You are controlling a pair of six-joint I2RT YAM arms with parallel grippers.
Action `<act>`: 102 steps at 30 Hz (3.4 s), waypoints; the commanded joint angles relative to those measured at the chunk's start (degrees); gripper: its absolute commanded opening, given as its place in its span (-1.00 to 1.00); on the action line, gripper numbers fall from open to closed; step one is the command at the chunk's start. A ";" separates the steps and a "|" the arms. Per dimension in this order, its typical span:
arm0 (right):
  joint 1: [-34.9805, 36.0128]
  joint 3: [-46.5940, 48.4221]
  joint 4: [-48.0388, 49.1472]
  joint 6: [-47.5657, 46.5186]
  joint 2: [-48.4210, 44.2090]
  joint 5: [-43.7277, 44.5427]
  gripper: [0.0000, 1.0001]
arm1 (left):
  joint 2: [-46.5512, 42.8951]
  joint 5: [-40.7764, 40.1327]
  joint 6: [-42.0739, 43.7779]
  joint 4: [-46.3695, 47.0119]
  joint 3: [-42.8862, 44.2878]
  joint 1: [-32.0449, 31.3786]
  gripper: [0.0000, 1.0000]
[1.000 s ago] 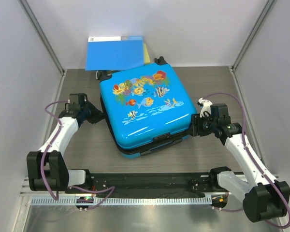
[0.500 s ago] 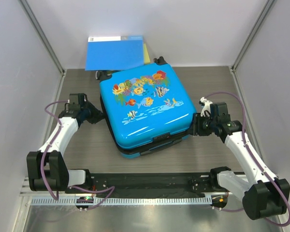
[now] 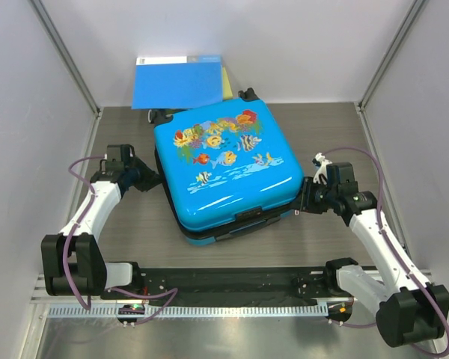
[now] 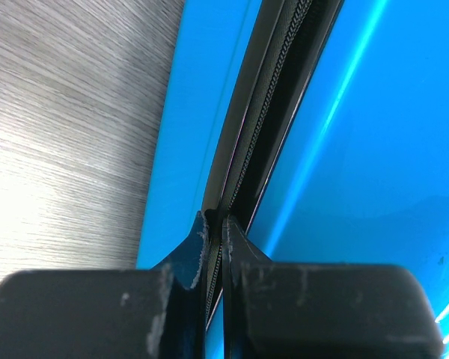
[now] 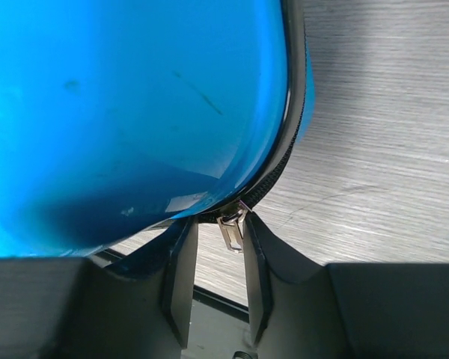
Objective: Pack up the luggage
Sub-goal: Zip the luggage at the center of the board.
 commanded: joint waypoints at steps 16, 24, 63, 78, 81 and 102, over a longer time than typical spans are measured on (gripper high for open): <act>0.70 -2.82 0.97 8.55 -9.38 -1.92 -0.88 | -0.52 -3.95 -0.93 4.18 0.48 1.66 -0.99; 0.61 -3.87 -0.44 10.23 -11.94 -2.88 -0.92 | -1.13 -4.04 -2.43 5.15 -0.84 1.66 -0.99; 2.01 -11.34 8.08 21.83 -18.97 -13.70 -0.97 | -8.78 -12.83 -11.56 5.50 -6.64 -7.21 -0.99; 12.21 -10.21 13.98 24.20 -13.88 -6.75 -0.97 | -8.25 -16.70 -14.82 6.38 -6.29 -12.93 -1.00; 13.87 -9.85 14.68 24.20 -12.56 -6.14 -0.97 | -7.82 -17.49 -15.61 6.73 -6.12 -14.42 -0.99; 31.19 -6.78 19.51 28.77 -9.21 4.32 -0.97 | -7.02 -20.30 -17.28 7.52 -5.33 -21.36 -1.00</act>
